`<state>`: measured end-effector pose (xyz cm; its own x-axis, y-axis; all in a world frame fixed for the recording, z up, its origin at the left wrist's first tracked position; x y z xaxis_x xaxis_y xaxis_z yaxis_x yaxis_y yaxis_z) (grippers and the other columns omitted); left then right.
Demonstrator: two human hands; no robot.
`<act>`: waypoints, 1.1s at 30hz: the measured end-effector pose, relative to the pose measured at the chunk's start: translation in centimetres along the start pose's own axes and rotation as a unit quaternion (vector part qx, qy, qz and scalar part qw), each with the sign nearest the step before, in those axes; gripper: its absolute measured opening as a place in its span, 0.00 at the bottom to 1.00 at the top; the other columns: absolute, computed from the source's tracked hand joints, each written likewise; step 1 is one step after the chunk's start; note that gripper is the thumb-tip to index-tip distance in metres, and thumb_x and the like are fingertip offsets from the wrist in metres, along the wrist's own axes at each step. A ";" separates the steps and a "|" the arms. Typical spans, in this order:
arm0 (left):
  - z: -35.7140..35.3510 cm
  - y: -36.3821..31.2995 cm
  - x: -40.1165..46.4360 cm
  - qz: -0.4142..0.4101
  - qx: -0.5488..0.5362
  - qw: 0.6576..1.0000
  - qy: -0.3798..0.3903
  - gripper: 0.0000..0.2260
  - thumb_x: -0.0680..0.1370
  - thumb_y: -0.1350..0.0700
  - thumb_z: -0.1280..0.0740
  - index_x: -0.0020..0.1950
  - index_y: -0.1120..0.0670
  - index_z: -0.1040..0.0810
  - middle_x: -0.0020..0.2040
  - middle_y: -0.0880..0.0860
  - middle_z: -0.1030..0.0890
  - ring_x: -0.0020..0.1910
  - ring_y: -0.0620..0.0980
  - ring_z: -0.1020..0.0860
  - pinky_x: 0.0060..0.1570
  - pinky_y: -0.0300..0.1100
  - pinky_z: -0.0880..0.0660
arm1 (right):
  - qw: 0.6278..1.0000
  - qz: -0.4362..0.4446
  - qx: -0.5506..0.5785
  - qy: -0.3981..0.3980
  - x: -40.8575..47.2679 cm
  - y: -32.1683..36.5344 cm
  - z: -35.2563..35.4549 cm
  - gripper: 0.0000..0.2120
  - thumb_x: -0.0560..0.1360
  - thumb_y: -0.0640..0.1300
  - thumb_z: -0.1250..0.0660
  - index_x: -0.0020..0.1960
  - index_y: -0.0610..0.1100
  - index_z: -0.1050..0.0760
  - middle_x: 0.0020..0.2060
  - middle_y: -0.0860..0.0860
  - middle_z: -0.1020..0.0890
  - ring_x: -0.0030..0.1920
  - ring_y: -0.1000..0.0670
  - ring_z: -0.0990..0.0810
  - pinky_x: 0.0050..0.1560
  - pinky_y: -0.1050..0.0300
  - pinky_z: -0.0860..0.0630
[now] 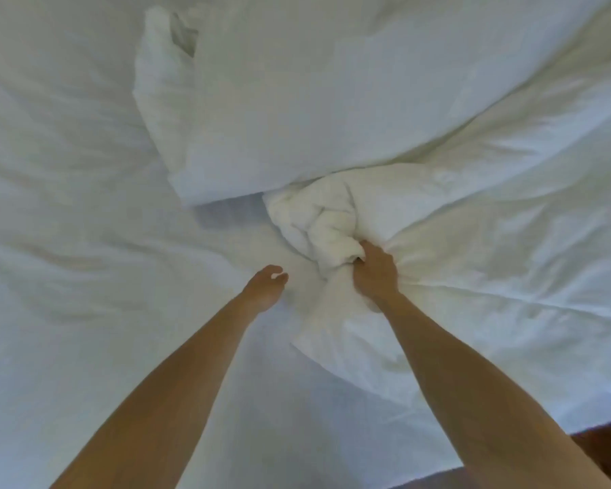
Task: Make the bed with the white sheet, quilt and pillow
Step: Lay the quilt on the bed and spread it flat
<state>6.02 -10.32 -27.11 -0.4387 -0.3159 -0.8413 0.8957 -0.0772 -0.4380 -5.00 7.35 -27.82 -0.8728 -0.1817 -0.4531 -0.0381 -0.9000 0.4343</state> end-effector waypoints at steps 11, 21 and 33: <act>-6.0 -9.2 -0.9 0.029 -0.117 0.991 -0.059 0.41 0.74 0.37 0.36 0.78 0.55 0.50 0.75 0.59 0.41 0.72 0.61 0.38 0.68 0.57 0.36 | 0.901 0.053 0.381 -0.201 -5.4 -2.3 22.6 0.16 0.77 0.33 0.40 0.32 0.40 0.33 0.24 0.52 0.29 0.27 0.64 0.31 0.33 0.74 0.36; -3.7 -16.1 -4.3 -0.121 -0.471 0.871 0.070 0.05 0.81 0.58 0.38 0.50 0.54 0.23 0.43 0.51 0.17 0.47 0.50 0.21 0.54 0.47 0.24 | 0.974 -0.042 0.181 -0.128 -7.8 -9.5 20.7 0.15 0.76 0.40 0.36 0.62 0.44 0.27 0.54 0.46 0.21 0.54 0.47 0.22 0.49 0.59 0.29; 8.2 -26.2 -29.9 -0.354 -0.332 0.874 0.036 0.12 0.82 0.57 0.45 0.60 0.56 0.24 0.48 0.52 0.21 0.42 0.48 0.23 0.40 0.40 0.24 | 0.962 0.134 0.150 -0.185 -25.9 13.4 20.6 0.52 0.68 0.66 0.34 0.78 0.44 0.58 0.77 0.42 0.50 0.77 0.44 0.49 0.73 0.41 0.42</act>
<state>-3.77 -6.58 12.16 -0.8903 -0.3494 -0.2919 0.1683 0.3431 -0.9241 7.05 8.15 5.78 -0.9823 -0.1869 -0.0102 0.1210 -0.6753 0.7276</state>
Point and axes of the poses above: each hand's wrist, its own x-axis towards the middle knuckle, its own z-axis out of the back of the hand, y = z × x, the point moved 2 cm from there along x, towards the middle knuckle
